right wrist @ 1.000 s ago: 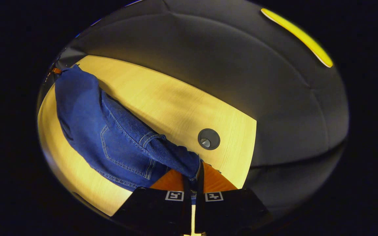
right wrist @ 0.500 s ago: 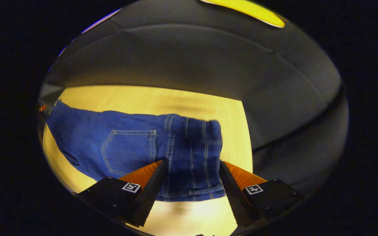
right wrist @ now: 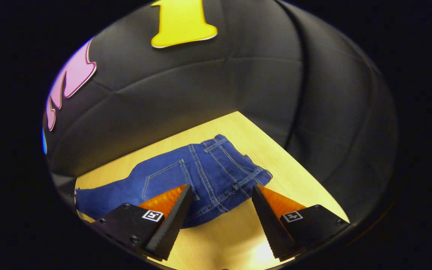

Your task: Grasp the waist and the cuffs of the jeans and fold them to make the two legs overlap; first hold the waist and fold one-third of the jeans toward the cuffs, then hold the cuffs and fold the remaining one-third in the same direction to finish folding.

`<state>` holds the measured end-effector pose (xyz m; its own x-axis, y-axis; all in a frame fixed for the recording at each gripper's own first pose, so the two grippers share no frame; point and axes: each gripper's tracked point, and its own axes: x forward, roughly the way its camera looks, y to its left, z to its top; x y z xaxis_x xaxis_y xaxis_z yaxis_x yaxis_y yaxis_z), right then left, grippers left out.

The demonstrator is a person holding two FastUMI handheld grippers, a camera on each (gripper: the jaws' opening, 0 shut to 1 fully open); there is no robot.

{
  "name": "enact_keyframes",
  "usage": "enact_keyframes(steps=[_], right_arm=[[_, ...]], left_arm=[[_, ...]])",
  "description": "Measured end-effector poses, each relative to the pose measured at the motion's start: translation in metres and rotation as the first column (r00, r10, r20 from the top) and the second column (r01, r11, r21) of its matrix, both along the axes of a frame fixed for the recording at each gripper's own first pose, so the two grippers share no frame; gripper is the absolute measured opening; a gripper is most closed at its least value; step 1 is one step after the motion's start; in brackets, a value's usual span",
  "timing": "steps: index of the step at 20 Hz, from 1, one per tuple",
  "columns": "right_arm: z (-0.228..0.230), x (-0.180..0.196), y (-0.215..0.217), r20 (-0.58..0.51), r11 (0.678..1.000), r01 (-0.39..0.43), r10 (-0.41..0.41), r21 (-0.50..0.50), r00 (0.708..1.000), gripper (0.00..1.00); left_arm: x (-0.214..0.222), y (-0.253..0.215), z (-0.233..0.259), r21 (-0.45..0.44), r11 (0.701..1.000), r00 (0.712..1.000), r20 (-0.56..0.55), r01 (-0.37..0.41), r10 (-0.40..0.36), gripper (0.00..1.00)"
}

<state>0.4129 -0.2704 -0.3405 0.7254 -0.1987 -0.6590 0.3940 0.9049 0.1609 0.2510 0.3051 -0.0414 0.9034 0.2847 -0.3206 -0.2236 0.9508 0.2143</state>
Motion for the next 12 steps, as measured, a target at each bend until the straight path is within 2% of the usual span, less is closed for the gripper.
enact_keyframes(steps=[4,6,8,12], right_arm=[[-0.007,0.005,-0.022,0.025,0.996,0.053,-0.052,-0.067,0.998,0.99],[-0.007,0.012,-0.036,0.049,0.99,0.097,-0.092,-0.099,0.995,0.99],[-0.013,0.017,-0.044,0.051,0.988,0.133,-0.129,-0.077,0.99,0.98],[-0.028,0.026,-0.054,0.046,0.983,0.171,-0.168,-0.071,0.985,0.99]], left_arm=[[0.006,-0.001,-0.012,-0.1,0.993,0.998,0.004,0.055,-0.055,0.98],[0.011,0.006,-0.014,-0.093,0.993,0.998,0.009,0.069,-0.068,0.98],[0.01,0.001,-0.008,-0.058,0.995,0.996,0.027,0.083,-0.081,0.98],[0.012,0.0,-0.016,-0.126,0.988,0.995,0.041,0.094,-0.089,0.98]])
